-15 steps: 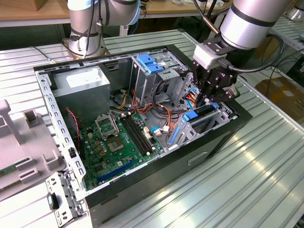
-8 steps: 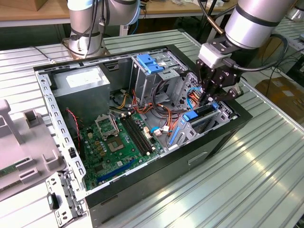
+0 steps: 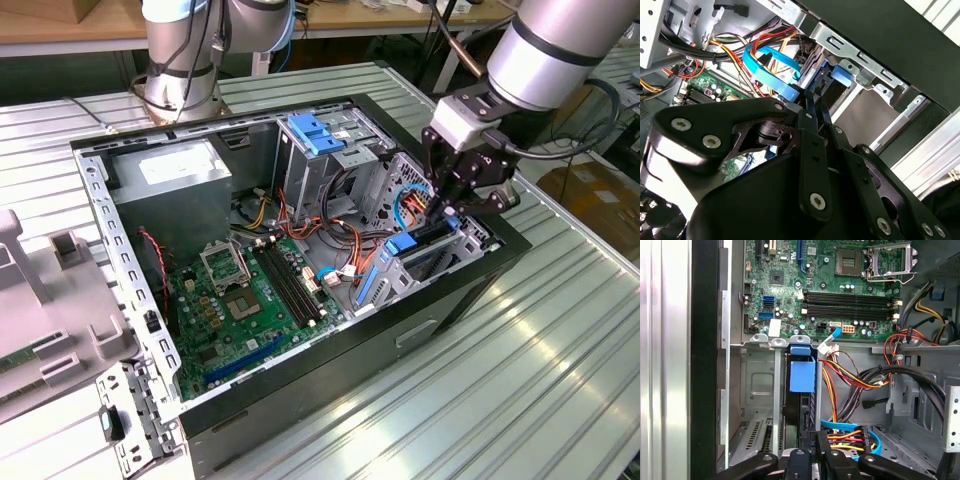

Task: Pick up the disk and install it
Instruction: 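Insert the first disk wire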

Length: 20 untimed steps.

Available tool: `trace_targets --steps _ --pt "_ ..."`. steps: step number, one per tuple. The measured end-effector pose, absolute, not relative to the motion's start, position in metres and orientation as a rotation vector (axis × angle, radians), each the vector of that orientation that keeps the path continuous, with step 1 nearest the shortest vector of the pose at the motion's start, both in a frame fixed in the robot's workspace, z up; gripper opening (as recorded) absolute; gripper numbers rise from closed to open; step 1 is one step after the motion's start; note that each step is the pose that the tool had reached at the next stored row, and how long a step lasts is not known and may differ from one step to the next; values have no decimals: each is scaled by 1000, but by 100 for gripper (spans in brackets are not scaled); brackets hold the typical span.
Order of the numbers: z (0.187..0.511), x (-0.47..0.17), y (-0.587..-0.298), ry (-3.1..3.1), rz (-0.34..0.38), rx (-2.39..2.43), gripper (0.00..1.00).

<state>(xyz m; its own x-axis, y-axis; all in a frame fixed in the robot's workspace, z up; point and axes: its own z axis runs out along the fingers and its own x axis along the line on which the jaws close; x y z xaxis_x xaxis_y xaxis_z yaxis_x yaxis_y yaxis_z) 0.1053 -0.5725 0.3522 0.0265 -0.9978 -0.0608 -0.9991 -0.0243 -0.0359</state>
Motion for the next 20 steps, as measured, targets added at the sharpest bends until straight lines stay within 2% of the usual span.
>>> trace_targets --steps 20 --pt "345 108 -575 2145 29 -2201 17"
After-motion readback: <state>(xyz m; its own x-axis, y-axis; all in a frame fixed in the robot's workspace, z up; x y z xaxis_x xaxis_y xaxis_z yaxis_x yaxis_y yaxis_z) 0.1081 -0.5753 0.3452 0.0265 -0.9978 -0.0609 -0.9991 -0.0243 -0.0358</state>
